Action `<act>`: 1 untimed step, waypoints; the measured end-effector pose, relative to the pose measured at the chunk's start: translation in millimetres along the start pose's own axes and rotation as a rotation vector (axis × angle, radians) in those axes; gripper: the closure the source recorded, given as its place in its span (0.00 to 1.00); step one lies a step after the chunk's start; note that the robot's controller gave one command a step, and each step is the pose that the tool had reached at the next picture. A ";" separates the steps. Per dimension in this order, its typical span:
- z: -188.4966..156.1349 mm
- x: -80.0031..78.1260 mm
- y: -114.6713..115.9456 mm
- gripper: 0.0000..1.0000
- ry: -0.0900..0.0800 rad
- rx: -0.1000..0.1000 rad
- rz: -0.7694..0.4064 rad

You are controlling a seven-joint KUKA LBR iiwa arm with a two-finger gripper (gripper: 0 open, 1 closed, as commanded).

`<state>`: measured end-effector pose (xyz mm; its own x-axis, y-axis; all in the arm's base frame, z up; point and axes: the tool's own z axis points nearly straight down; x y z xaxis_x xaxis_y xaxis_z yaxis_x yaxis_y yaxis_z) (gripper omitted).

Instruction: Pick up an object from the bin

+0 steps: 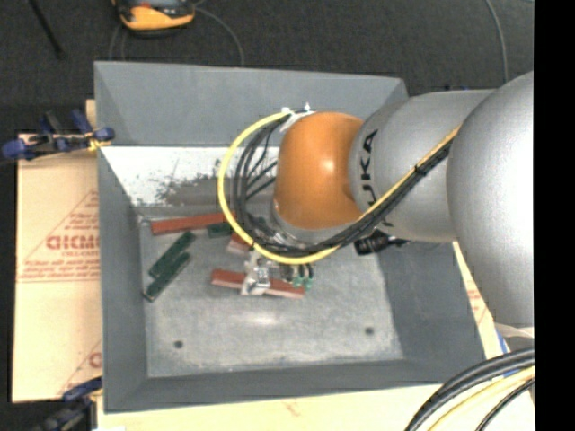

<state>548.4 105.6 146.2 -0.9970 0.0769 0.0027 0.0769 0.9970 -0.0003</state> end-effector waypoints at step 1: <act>-19.5 -0.8 0.2 1.00 -0.003 -0.001 -0.001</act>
Offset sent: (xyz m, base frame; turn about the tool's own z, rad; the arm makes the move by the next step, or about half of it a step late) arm 0.0001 0.0001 0.0000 0.0000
